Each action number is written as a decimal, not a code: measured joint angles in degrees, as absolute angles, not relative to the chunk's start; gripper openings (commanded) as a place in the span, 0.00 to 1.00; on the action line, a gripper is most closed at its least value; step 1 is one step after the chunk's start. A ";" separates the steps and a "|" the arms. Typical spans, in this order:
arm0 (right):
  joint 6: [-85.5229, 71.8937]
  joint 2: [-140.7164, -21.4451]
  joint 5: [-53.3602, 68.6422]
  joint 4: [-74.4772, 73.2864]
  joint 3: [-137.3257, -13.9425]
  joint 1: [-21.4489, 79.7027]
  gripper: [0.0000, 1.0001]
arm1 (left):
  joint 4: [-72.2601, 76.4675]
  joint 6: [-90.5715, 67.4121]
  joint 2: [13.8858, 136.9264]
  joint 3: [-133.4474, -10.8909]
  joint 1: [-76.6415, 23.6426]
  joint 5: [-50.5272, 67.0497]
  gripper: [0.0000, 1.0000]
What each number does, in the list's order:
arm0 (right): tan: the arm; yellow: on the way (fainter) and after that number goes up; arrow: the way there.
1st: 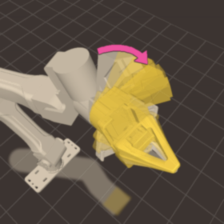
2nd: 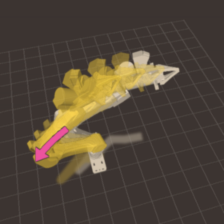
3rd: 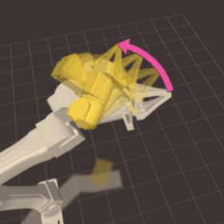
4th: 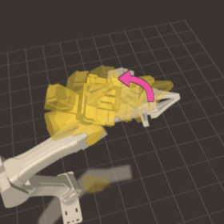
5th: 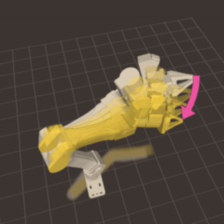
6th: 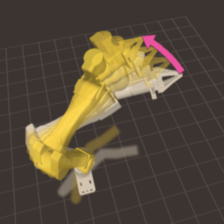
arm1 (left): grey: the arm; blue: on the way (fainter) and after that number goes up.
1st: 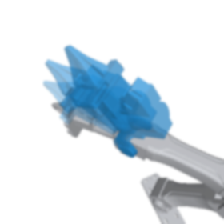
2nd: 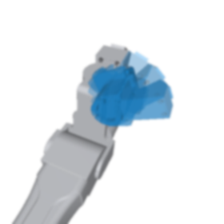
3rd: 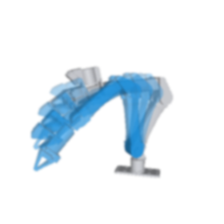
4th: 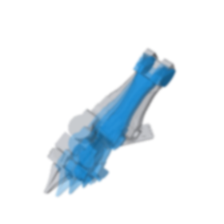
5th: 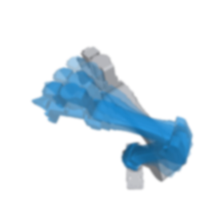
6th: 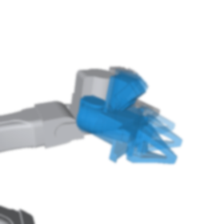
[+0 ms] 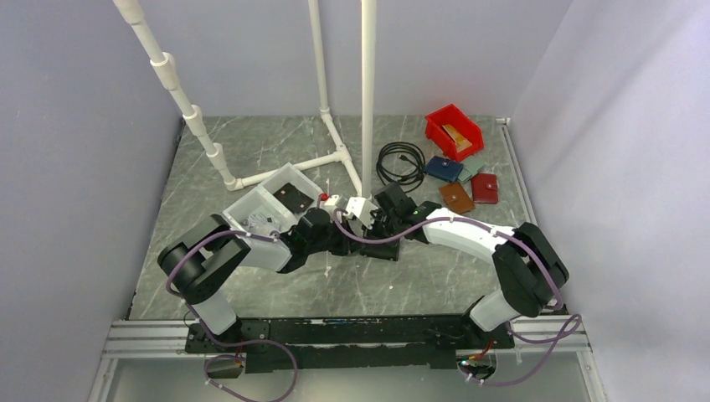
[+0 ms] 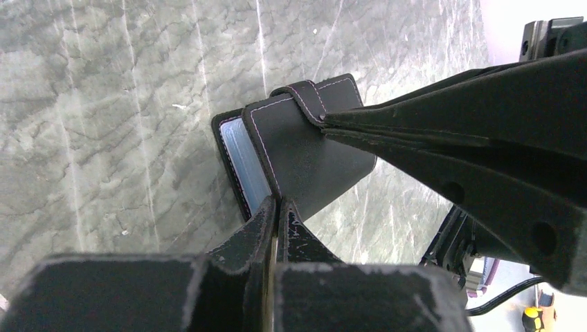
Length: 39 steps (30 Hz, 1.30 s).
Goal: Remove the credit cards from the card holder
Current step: Open the card holder at the center of the board.
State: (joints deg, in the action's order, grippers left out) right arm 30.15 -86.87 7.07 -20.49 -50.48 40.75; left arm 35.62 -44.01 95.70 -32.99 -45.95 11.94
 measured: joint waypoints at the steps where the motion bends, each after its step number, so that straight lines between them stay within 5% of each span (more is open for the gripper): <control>1: 30.13 -86.74 7.11 -20.51 -50.48 40.62 0.00 | 35.57 -43.99 95.70 -32.99 -45.82 12.16 0.00; 18: 29.34 -85.14 7.01 -22.83 -50.50 32.77 0.00 | 26.17 -38.15 93.27 -33.95 -45.19 14.83 0.00; 24: 28.03 -85.38 12.73 -25.12 -50.65 29.39 0.00 | 19.09 -33.06 91.05 -35.88 -45.04 14.94 0.22; 39: 25.80 -89.43 16.71 -29.30 -52.53 25.39 0.00 | 10.24 -35.64 78.26 -32.88 -41.10 11.64 0.57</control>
